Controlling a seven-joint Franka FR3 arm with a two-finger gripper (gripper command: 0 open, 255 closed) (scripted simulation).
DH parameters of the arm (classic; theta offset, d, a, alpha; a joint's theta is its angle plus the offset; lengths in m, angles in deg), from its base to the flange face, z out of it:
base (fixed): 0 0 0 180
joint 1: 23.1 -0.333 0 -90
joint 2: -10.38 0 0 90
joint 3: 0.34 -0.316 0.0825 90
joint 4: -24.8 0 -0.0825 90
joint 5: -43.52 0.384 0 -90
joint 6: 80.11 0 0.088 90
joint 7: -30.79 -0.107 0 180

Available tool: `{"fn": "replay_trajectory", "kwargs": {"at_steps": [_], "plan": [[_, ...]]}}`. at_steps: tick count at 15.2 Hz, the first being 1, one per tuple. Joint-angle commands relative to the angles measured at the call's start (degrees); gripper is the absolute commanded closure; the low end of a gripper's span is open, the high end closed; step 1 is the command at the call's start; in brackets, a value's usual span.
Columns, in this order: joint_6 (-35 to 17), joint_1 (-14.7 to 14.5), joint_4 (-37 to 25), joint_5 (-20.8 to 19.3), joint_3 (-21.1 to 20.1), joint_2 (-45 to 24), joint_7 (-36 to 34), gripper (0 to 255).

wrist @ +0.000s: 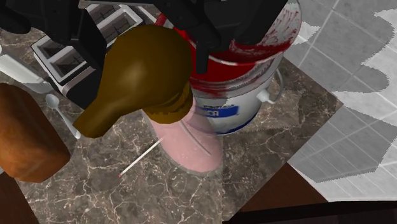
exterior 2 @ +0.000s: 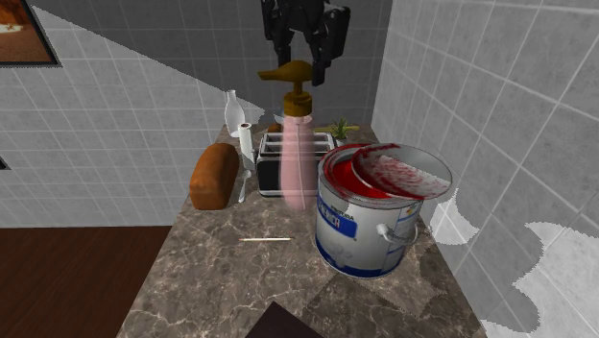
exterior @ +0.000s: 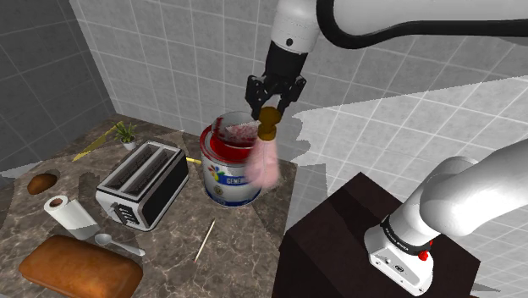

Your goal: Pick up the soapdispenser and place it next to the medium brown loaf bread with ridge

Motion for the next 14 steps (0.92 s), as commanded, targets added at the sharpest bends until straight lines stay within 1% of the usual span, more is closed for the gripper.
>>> {"fn": "replay_trajectory", "kwargs": {"at_steps": [1,8,11,14], "plan": [[1.59,0.14,-1.77,-0.19,0.19,-0.18,-0.03,255],[6.42,0.42,-7.22,-0.7,0.51,-0.83,-0.45,255],[3.95,-0.09,-9.28,-2.09,-3.03,-5.18,-4.69,255],[1.75,-0.68,-11.99,-4.43,-6.53,-10.21,-9.27,255]]}}
